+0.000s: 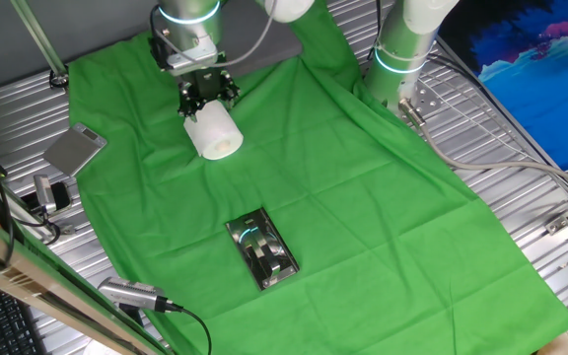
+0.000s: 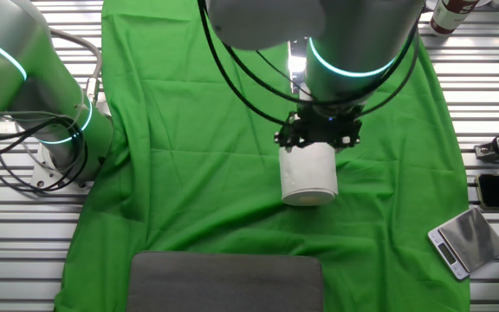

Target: Put the toilet paper on its holder

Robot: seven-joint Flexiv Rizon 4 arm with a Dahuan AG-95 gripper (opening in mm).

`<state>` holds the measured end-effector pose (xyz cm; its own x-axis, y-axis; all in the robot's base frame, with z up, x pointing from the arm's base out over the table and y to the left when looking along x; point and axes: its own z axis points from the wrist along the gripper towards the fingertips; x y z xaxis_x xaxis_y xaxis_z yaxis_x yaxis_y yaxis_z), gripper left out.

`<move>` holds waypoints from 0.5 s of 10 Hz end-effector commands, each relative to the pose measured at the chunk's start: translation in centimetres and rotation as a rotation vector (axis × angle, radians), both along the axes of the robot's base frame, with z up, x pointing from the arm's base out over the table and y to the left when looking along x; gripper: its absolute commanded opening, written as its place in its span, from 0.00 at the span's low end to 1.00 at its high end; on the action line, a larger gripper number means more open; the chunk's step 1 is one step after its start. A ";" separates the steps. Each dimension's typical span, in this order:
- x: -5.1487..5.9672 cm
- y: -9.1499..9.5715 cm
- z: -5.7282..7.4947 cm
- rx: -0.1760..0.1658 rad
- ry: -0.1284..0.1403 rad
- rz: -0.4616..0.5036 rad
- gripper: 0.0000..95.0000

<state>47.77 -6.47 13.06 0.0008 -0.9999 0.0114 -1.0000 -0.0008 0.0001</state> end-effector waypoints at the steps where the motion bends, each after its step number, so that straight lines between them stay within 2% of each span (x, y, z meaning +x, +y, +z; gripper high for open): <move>1: -0.1 -0.5 -1.0 0.000 -0.008 0.002 1.00; 5: 0.2 -1.1 -2.4 0.000 -0.014 -0.002 1.00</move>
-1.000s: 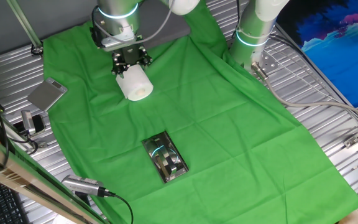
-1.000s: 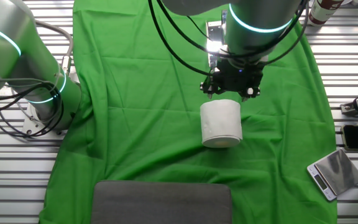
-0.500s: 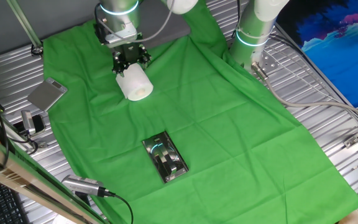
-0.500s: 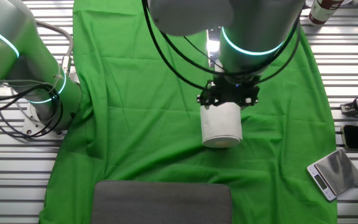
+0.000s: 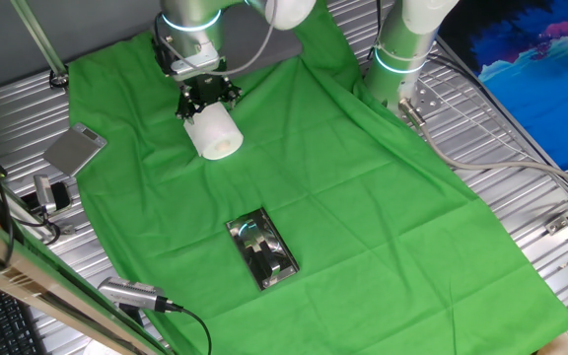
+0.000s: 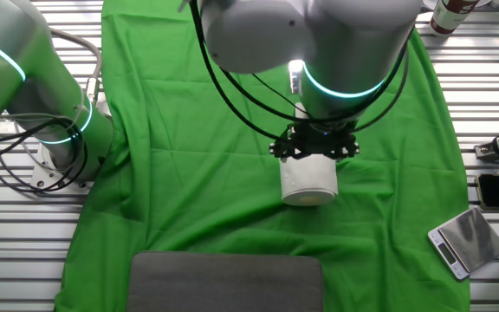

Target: Put the toilet paper on its holder

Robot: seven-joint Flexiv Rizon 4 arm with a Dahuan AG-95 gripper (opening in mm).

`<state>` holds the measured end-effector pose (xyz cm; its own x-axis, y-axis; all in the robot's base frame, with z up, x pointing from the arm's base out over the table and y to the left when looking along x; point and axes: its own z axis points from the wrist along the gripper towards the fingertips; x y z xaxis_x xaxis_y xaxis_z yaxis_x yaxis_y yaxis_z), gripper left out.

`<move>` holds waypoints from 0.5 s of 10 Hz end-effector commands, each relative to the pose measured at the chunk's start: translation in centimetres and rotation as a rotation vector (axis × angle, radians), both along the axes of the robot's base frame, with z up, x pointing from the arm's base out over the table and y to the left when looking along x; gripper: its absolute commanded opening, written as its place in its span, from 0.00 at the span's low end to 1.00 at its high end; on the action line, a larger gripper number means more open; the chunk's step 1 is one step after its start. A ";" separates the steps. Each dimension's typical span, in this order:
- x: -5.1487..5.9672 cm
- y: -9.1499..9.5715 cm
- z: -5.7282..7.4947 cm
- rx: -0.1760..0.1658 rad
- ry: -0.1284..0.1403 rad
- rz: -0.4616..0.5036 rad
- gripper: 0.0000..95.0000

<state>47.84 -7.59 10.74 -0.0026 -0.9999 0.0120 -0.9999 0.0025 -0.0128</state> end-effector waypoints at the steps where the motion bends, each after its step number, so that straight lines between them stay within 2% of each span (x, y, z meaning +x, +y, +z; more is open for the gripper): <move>1: 0.4 -0.2 -0.3 0.000 -0.002 0.006 1.00; 3: 0.9 -0.9 -1.0 0.000 -0.004 0.018 1.00; 5: 0.8 -1.0 -1.8 0.005 -0.003 0.013 1.00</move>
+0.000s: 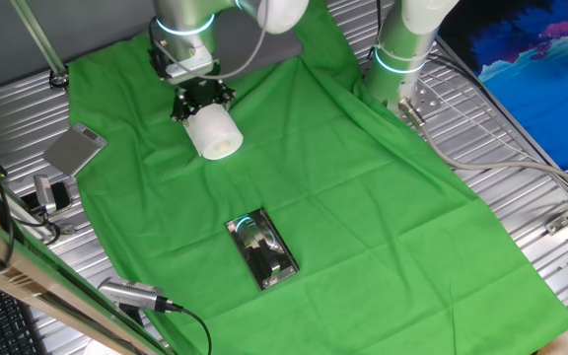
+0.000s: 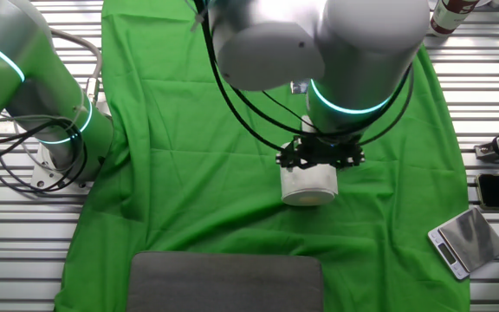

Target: Put the toilet paper on its holder

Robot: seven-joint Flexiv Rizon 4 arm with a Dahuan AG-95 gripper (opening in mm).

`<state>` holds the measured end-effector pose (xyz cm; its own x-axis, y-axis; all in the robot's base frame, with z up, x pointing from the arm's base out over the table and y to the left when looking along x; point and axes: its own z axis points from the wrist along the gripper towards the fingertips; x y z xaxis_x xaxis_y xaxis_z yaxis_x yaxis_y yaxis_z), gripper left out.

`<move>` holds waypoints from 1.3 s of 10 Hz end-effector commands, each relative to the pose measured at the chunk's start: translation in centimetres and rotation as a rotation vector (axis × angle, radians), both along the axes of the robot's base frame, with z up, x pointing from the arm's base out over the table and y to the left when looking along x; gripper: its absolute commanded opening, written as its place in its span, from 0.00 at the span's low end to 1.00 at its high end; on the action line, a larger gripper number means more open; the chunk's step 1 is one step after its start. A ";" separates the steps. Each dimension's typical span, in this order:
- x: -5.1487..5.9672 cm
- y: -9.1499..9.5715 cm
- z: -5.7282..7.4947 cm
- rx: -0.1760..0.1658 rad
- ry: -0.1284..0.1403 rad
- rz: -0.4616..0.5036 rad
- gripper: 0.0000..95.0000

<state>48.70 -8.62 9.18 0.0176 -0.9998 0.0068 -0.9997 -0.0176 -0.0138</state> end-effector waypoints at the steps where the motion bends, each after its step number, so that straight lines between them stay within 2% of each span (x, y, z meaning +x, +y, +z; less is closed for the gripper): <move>1: -0.1 0.2 -0.7 0.009 -0.003 -0.010 1.00; 6: -0.3 0.3 -1.5 0.004 -0.002 0.013 1.00; 13: -0.7 0.7 -2.9 0.005 -0.011 -0.008 1.00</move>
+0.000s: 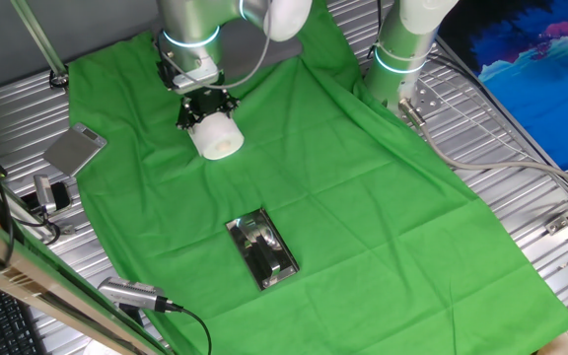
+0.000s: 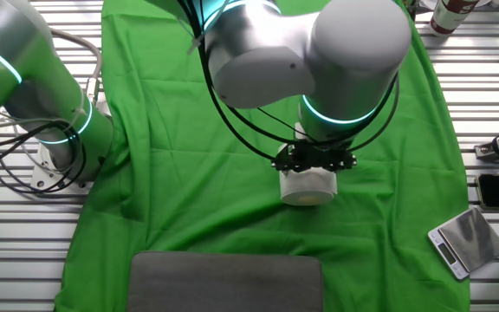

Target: Put the toilet paper on its holder

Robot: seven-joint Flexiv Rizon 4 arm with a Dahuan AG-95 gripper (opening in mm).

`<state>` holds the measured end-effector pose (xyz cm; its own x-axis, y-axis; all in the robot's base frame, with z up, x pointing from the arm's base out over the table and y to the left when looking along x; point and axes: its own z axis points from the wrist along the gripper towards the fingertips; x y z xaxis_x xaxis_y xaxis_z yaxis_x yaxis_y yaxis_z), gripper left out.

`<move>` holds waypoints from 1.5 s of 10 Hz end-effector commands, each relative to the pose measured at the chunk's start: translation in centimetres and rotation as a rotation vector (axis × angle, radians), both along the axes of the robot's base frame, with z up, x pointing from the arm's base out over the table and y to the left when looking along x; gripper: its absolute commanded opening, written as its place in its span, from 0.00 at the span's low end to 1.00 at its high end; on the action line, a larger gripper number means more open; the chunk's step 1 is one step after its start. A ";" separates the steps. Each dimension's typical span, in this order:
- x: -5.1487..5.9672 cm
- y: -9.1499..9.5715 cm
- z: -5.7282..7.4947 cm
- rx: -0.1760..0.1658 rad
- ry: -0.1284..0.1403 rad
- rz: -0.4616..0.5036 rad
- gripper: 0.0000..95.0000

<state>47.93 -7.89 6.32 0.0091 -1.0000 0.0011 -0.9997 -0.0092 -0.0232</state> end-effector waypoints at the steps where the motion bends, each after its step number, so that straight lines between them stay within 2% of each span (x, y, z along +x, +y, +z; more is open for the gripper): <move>1: 0.1 0.0 -0.1 0.000 -0.003 0.001 0.80; 4: 0.1 0.0 -0.1 0.000 -0.001 0.001 0.80; 5: 0.1 0.0 0.0 0.001 0.001 -0.003 0.40; 6: 0.1 -0.1 0.1 0.000 0.001 -0.007 0.40; 7: 0.3 -0.2 0.5 -0.002 0.003 -0.019 0.00; 11: 0.6 -0.7 2.6 -0.002 0.011 -0.027 0.00; 14: 0.4 -1.0 7.3 -0.003 0.034 -0.075 0.00; 15: 0.5 -1.0 8.1 -0.005 0.034 -0.083 0.00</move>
<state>48.31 -8.71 15.03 -0.0743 -0.9972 0.0068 -0.9972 0.0744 0.0112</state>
